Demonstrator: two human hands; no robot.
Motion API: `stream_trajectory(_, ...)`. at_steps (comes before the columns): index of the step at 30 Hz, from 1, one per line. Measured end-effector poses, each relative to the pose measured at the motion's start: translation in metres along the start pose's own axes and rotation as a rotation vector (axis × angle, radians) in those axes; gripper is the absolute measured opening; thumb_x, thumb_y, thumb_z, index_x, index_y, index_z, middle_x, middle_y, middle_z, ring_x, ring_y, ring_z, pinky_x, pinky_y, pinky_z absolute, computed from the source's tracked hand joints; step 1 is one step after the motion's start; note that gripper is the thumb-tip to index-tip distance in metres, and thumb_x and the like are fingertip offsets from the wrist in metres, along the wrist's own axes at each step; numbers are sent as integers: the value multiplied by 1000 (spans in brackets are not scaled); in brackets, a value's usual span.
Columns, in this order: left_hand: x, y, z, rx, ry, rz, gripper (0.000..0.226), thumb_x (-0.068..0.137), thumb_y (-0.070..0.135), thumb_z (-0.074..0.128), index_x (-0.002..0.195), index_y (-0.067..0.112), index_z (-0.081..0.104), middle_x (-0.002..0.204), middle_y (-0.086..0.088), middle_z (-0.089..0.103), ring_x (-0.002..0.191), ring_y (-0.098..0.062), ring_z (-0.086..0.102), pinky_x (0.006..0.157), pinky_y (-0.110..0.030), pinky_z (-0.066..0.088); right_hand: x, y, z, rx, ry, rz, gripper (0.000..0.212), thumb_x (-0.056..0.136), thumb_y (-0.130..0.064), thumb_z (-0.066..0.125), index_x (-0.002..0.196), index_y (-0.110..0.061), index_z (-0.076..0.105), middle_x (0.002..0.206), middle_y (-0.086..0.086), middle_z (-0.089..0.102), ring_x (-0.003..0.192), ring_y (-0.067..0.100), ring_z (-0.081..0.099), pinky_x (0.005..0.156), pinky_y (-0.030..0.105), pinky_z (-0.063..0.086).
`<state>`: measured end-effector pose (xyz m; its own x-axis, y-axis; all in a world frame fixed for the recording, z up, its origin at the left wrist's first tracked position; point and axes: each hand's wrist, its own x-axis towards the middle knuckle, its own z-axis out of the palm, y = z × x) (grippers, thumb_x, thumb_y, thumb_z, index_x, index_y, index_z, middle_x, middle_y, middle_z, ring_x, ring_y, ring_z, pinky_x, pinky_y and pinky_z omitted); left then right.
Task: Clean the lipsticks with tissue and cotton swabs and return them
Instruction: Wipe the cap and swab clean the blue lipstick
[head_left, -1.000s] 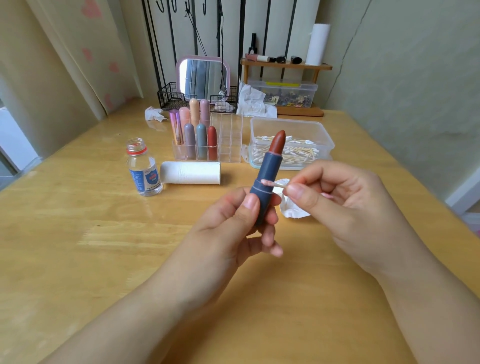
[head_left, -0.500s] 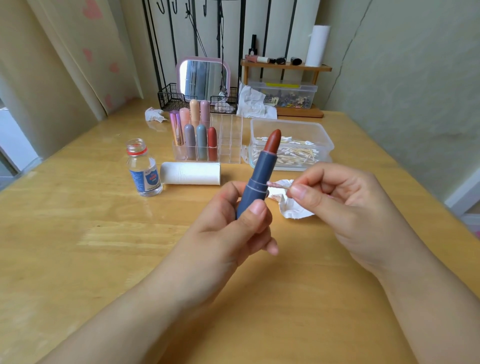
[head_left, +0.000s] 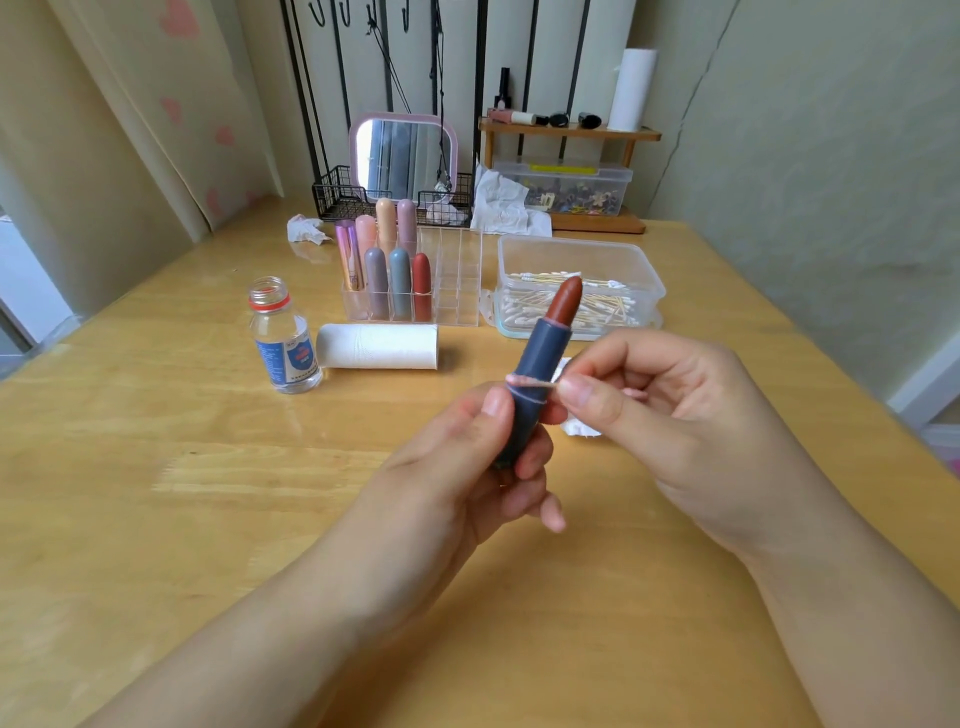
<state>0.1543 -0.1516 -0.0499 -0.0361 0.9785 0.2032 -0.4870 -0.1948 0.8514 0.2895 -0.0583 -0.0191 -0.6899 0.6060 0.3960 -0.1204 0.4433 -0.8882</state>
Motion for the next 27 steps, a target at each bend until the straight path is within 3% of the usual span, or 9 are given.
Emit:
stream_trajectory(2, -1, 2, -1, -21, -4, -11, 27, 83, 28, 55, 98, 7, 62, 68, 1, 46, 55, -12, 41, 64, -28, 49, 0, -2, -2, -38, 10, 1, 13, 74, -36, 66, 72, -23, 69, 72, 35, 48, 61, 37, 41, 60, 30, 40)
stream_trajectory(6, -2, 5, 1, 8, 41, 21, 27, 80, 12, 62, 102, 8, 47, 66, -1, 42, 51, -11, 40, 62, -26, 48, 1, -2, -8, -32, 46, 19, 10, 70, -34, 70, 72, -25, 70, 67, 29, 44, 62, 20, 40, 56, 17, 36)
stream_trajectory(9, -1, 6, 2, 8, 59, 43, 22, 83, 11, 53, 101, 10, 41, 64, -1, 39, 49, -12, 39, 61, -27, 49, 1, 0, -3, -20, 46, 3, 15, 71, -39, 65, 73, -25, 70, 63, 20, 46, 63, 20, 40, 57, 19, 36)
stream_trajectory(12, 0, 5, 1, -5, 31, 62, 18, 86, 13, 52, 101, 7, 45, 67, -4, 49, 54, -15, 47, 65, -31, 51, 1, 1, -4, 10, 57, 3, 12, 70, -38, 65, 71, -27, 70, 65, 6, 51, 65, 19, 43, 59, 20, 38)
stream_trajectory(16, 2, 2, -1, -36, 17, 41, 26, 85, 24, 49, 93, 6, 66, 71, -5, 56, 57, -16, 50, 66, -32, 53, 1, 0, -7, 37, 51, 13, 10, 72, -34, 67, 69, -24, 68, 64, 20, 53, 61, 32, 49, 62, 37, 42)
stream_trajectory(18, 3, 1, -3, -47, 1, 33, 28, 90, 24, 48, 92, 9, 71, 70, -4, 55, 55, -15, 49, 66, -32, 53, 0, -2, -4, 63, 12, -5, 10, 76, -25, 72, 70, -19, 66, 63, 23, 57, 58, 36, 54, 62, 37, 44)
stream_trajectory(20, 4, 0, -4, -58, -16, 26, 27, 94, 25, 49, 94, 9, 71, 70, -3, 54, 54, -14, 48, 67, -33, 52, 0, -4, -2, 41, 9, -11, 13, 78, -23, 71, 69, -16, 65, 64, 19, 60, 58, 32, 52, 62, 31, 44)
stream_trajectory(22, 4, 0, -4, -78, -6, 18, 26, 93, 25, 51, 94, 6, 70, 69, -4, 53, 53, -15, 47, 66, -33, 52, 1, -4, -4, -9, 45, 9, 12, 74, -33, 68, 71, -21, 68, 68, 31, 50, 60, 36, 46, 63, 33, 40)
stream_trajectory(27, 1, 2, 1, 59, 55, 51, 24, 88, 20, 44, 98, 2, 56, 70, -4, 54, 55, -14, 44, 64, -29, 51, -2, -5, -2, -68, 50, 2, 17, 74, -35, 67, 71, -19, 66, 60, 27, 46, 56, 39, 42, 54, 36, 38)
